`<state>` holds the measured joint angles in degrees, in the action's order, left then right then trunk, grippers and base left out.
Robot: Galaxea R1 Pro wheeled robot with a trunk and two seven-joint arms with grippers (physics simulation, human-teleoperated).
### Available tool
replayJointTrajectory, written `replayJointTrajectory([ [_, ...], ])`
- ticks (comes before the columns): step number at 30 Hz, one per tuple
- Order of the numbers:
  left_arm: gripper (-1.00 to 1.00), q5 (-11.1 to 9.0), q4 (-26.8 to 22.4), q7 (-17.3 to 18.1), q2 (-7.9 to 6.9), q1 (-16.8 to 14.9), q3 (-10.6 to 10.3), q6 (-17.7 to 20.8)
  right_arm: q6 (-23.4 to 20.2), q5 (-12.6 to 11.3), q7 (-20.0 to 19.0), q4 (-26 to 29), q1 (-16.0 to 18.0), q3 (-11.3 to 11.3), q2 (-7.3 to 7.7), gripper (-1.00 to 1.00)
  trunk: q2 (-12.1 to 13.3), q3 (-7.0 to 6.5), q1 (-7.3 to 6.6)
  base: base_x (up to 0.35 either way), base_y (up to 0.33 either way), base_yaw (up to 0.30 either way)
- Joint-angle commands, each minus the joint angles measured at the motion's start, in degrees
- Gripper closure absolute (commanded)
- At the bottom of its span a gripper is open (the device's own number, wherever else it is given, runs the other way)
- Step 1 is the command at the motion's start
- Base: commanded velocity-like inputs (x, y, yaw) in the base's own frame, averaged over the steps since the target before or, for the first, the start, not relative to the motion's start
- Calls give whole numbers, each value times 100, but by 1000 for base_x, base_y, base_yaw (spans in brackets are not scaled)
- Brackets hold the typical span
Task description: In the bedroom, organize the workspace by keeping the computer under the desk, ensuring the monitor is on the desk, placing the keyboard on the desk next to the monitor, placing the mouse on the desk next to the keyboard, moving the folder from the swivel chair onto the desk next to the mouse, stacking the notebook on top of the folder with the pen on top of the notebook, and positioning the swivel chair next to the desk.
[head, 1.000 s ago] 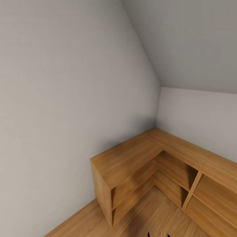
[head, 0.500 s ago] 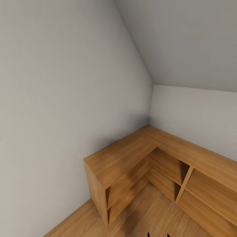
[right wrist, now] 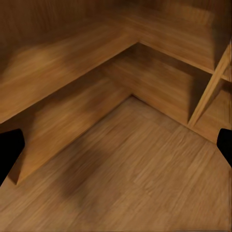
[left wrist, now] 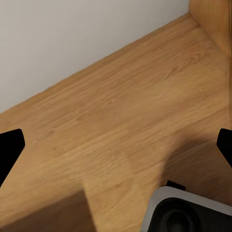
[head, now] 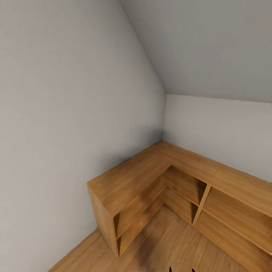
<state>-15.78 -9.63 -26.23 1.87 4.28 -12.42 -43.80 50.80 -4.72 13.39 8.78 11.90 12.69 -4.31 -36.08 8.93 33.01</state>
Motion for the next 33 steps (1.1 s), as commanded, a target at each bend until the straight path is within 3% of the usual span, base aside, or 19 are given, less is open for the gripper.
replayJointTrajectory([
  [1,-100,-39,-13,-32,-2,2,-50,-6,18,-48,16,-5,5,49,0,-100,-8,15,2,0,0,-212],
  [27,-100,-39,-13,-33,-2,2,-57,-6,18,-29,6,-8,5,49,9,-100,-8,51,2,1,0,-284],
  [33,-100,-39,-13,-32,-2,2,-58,-4,19,-29,5,-8,5,49,9,-100,-8,51,2,161,0,-300],
])
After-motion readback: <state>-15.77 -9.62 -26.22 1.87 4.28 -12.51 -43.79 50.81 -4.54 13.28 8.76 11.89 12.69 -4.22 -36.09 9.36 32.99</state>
